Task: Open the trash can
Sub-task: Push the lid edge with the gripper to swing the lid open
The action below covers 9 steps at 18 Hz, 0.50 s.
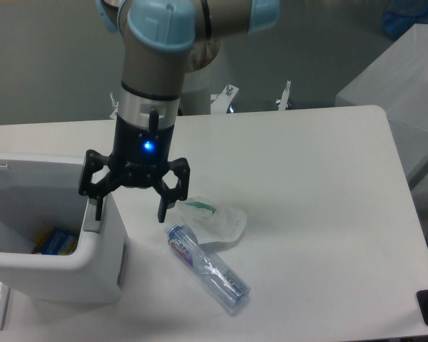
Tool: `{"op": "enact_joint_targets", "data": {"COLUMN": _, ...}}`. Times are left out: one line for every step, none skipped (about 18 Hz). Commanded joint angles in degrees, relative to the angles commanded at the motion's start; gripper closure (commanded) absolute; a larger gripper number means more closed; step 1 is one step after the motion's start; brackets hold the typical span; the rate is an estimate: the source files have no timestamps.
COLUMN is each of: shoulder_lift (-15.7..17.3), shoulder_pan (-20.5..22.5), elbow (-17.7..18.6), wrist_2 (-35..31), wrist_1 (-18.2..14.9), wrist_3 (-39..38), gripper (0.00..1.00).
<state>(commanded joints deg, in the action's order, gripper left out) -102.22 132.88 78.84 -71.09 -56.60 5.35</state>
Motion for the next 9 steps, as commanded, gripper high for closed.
{"op": "enact_joint_targets", "data": {"shoulder_lift": 0.3, "shoulder_pan": 1.1, "elbow": 0.1, "wrist_2": -1.6, "wrist_1": -0.4, "wrist_3": 2.2, "gripper": 0.00}}
{"op": "enact_joint_targets", "data": {"shoulder_lift": 0.7, "shoulder_pan": 1.6, "elbow": 0.3, "wrist_2": -3.7, "wrist_1": -0.6, "wrist_3": 5.3, "gripper": 0.00}}
{"op": "enact_joint_targets", "data": {"shoulder_lift": 1.0, "shoulder_pan": 1.7, "elbow": 0.3, "wrist_2": -6.5, "wrist_1": -1.7, "wrist_3": 8.8, "gripper": 0.00}}
{"op": "enact_joint_targets", "data": {"shoulder_lift": 1.5, "shoulder_pan": 2.0, "elbow": 0.4, "wrist_2": -9.3, "wrist_1": -3.3, "wrist_3": 12.6, "gripper": 0.00}}
{"op": "enact_joint_targets", "data": {"shoulder_lift": 1.8, "shoulder_pan": 2.7, "elbow": 0.3, "wrist_2": -11.2, "wrist_1": -5.7, "wrist_3": 16.5, "gripper": 0.00}}
{"op": "enact_joint_targets", "data": {"shoulder_lift": 2.6, "shoulder_pan": 3.5, "elbow": 0.2, "wrist_2": -11.7, "wrist_1": -8.1, "wrist_3": 20.1, "gripper": 0.00}}
{"op": "enact_joint_targets", "data": {"shoulder_lift": 3.2, "shoulder_pan": 4.7, "elbow": 0.2, "wrist_2": -11.8, "wrist_1": -10.2, "wrist_3": 23.6, "gripper": 0.00}}
{"op": "enact_joint_targets", "data": {"shoulder_lift": 3.4, "shoulder_pan": 5.9, "elbow": 0.3, "wrist_2": -12.0, "wrist_1": -11.5, "wrist_3": 27.2, "gripper": 0.00}}
{"op": "enact_joint_targets", "data": {"shoulder_lift": 3.8, "shoulder_pan": 6.3, "elbow": 0.4, "wrist_2": -12.1, "wrist_1": -12.5, "wrist_3": 30.5, "gripper": 0.00}}
